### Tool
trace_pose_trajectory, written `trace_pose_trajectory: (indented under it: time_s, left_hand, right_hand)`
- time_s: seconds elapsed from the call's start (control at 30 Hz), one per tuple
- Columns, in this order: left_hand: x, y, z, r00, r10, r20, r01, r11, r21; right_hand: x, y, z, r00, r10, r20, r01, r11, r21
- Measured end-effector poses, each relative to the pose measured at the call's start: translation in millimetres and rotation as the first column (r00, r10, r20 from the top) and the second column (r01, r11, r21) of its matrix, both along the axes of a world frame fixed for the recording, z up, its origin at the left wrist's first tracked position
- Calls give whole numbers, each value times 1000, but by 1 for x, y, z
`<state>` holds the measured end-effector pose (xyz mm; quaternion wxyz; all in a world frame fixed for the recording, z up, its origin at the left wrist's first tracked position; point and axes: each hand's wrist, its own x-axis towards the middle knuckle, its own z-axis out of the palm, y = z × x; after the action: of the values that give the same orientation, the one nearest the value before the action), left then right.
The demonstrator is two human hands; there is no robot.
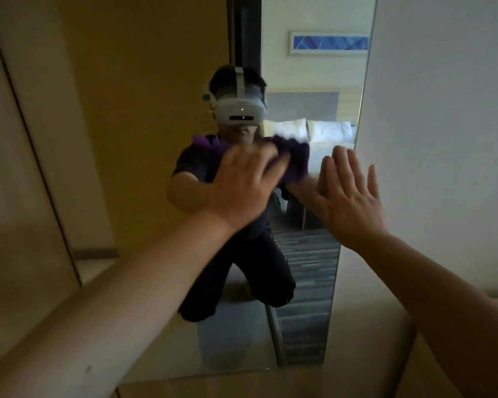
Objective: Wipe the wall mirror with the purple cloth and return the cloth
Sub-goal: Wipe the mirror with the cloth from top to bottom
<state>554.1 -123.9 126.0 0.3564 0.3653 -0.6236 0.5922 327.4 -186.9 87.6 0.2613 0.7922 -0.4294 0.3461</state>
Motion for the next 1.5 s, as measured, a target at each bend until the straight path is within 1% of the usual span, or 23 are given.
trace_pose_trajectory:
  time_s: [0.07,0.13,0.2,0.27,0.37,0.43,0.5,0.53,0.6,0.63,0.67,0.77,0.87,0.93,0.97,1.03,1.13,1.23,1.3,1.37,1.4,1.43,1.5]
  left_hand:
    - [4,4,-82,995,-5,100,-8,992,126]
    - [9,10,-165,977,3,215,-58,967,250]
    - [10,17,-219,964,15,265,-108,934,340]
    - [8,18,-232,968,26,249,-120,921,370]
    - [3,21,-223,975,23,220,-115,902,415]
    - [2,28,-218,975,10,220,-110,888,446]
    - [0,32,-202,987,-14,160,-60,892,448]
    - [-2,31,-186,994,-21,103,-25,904,426]
    - [-10,24,-141,999,-14,-42,27,943,332]
    - [-16,19,-113,994,-24,-110,53,961,270]
    - [-22,14,-83,987,-45,-155,78,975,210]
    - [-42,-4,4,985,-89,-148,100,992,71]
    - [-64,-26,75,994,-50,-97,48,999,-23]
    - [-75,-37,95,996,13,-88,-17,999,-45]
    - [-79,-41,94,995,35,-98,-40,998,-52]
    - [-84,-44,74,997,38,-71,-43,997,-63]
    - [-87,-42,8,997,42,59,-43,999,4]
    - [-87,-39,-74,998,25,51,-30,995,96]
    - [-83,-31,-142,992,21,124,-48,973,224]
    - [-75,-20,-208,974,31,224,-117,917,381]
    - [-74,-14,-231,975,29,222,-129,883,452]
    - [-73,-11,-247,980,20,199,-121,853,508]
    - [-76,-8,-253,986,15,165,-102,837,537]
  right_hand:
    - [1,-1,-2,1000,9,-1,-9,1000,-4]
    - [0,-2,-4,1000,10,-4,-10,1000,-3]
    - [-1,-5,-5,1000,12,-18,-12,1000,-9]
    - [-2,-7,-4,1000,9,-25,-9,1000,-11]
    - [0,-2,-1,1000,-9,-24,10,999,38]
    - [-1,7,2,999,37,-20,-36,998,61]
    - [-13,13,7,994,103,25,-104,991,83]
    - [-24,10,10,992,94,89,-103,989,108]
    - [-53,-6,13,976,-16,216,-27,980,197]
    - [-65,-15,11,973,-85,214,29,967,255]
    - [-72,-25,7,976,-135,172,79,952,296]
    - [-73,-40,-3,983,-151,101,113,944,311]
    - [-72,-42,-5,984,-154,92,121,949,291]
    - [-75,-45,-6,981,-172,86,143,952,271]
    - [-75,-46,-6,980,-176,88,148,953,264]
    - [-75,-48,-7,980,-173,95,144,956,256]
    - [-76,-51,-9,980,-165,110,134,960,248]
    - [-77,-54,-11,981,-160,113,129,963,238]
    - [-76,-52,-11,981,-158,113,127,962,243]
    - [-75,-52,-10,981,-160,108,131,963,236]
    - [-75,-53,-9,982,-162,102,135,964,228]
    - [-76,-54,-9,981,-166,100,140,965,223]
    - [-77,-53,-7,979,-174,104,146,961,234]
